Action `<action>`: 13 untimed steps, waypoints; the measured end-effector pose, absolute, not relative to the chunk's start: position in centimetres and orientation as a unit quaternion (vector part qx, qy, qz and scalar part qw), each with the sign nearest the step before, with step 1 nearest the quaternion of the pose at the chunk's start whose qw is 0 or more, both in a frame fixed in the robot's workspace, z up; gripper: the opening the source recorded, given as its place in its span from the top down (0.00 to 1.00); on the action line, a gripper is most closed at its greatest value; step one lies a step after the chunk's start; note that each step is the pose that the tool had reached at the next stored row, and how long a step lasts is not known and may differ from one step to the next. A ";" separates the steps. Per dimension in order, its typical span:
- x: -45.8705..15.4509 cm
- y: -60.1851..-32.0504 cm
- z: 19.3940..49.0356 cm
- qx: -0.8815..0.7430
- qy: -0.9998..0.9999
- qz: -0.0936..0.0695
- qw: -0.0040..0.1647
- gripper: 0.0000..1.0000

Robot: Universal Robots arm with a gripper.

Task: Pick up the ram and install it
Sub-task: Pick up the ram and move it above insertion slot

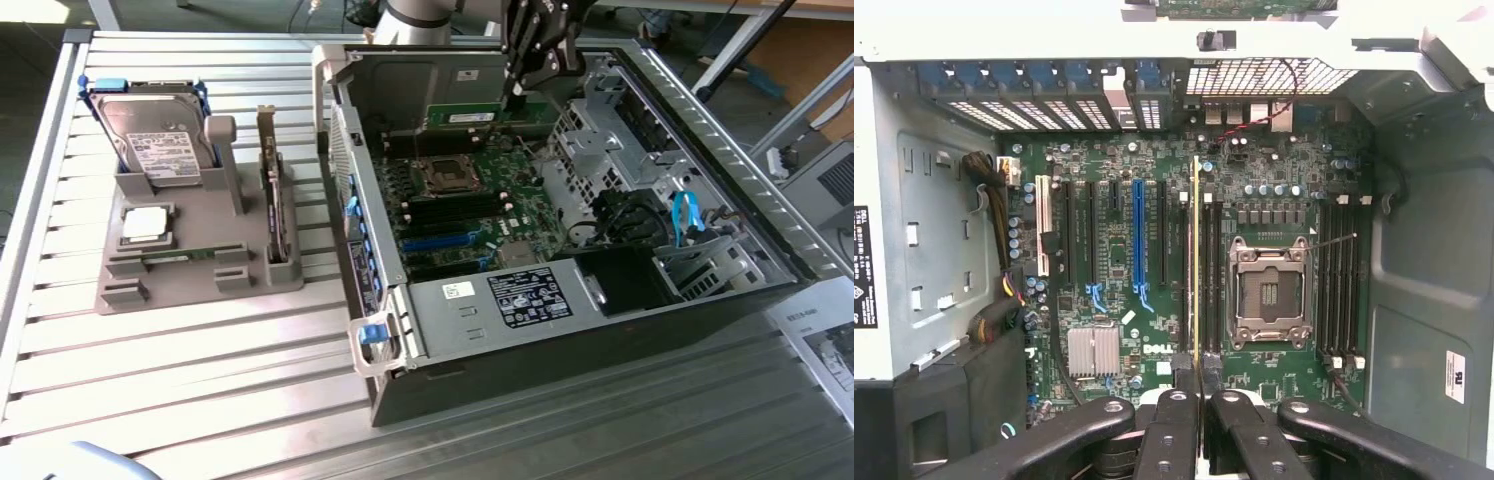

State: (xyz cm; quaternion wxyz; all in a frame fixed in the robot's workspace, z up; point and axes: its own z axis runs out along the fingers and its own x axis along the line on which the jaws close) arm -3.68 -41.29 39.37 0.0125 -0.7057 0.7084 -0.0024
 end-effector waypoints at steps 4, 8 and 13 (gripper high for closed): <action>-3.7 -41.3 39.3 -0.706 0.708 -0.002 0.013 0.88; -3.7 -41.3 39.0 -0.706 0.708 -0.002 0.013 0.88; -3.7 -41.3 38.6 -0.706 0.708 -0.002 0.013 0.88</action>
